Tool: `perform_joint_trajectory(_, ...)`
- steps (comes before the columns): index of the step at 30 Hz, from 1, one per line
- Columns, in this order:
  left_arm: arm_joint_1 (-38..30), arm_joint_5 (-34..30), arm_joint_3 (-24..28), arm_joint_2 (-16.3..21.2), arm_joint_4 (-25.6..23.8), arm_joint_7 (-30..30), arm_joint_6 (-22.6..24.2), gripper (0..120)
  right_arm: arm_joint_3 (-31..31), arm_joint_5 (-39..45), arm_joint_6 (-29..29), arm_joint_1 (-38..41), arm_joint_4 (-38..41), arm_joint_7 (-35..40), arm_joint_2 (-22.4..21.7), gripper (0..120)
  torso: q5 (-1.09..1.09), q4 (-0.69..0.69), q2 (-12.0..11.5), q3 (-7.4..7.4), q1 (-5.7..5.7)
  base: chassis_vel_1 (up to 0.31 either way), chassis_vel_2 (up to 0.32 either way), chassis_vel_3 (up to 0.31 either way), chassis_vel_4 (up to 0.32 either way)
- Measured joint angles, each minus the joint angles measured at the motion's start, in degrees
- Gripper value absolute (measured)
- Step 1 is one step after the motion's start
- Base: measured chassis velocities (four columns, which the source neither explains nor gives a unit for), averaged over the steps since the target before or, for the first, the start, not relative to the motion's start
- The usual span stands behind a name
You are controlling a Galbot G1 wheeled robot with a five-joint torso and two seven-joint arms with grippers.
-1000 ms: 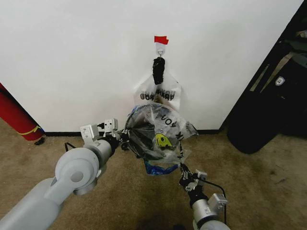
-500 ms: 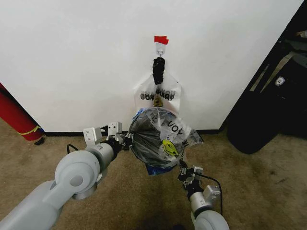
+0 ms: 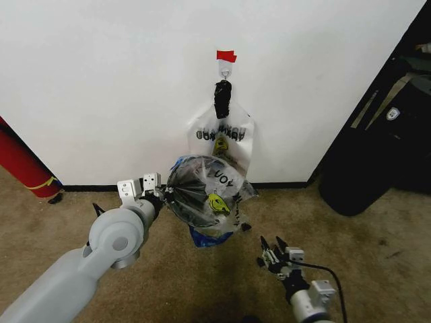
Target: Pick up the garbage bag from the wall and place it over the trash bin.
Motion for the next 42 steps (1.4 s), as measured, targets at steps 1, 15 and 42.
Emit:
perform_joint_trajectory(1, 0.24, 0.70, 0.41, -0.14, -0.15, -0.01, 0.00, 3, 0.05, 3.96, 0.12, 0.14, 2.85, -0.61, -1.01, 73, 0.00, 0.01, 0.00, 0.00, 0.00, 0.000, 0.000, 0.000, 0.000)
perform_joint_trajectory(15, -0.49, 6.75, 5.15, -1.50, 0.09, 1.01, -0.88, 3, -5.91, 31.59, -5.50, 18.35, 7.63, 2.43, -14.63, 27, -0.01, 0.04, 0.00, 0.01, 0.00, 0.000, 0.000, 0.000, 0.000)
perform_joint_trajectory(42, 0.27, 11.10, 6.05, -1.91, -0.86, 1.83, -0.91, 3, -29.15, 24.89, -9.54, 41.23, -9.26, 24.38, 1.86, 0, 0.00, 0.02, 0.00, 0.01, 0.00, 0.000, 0.000, 0.000, 0.000)
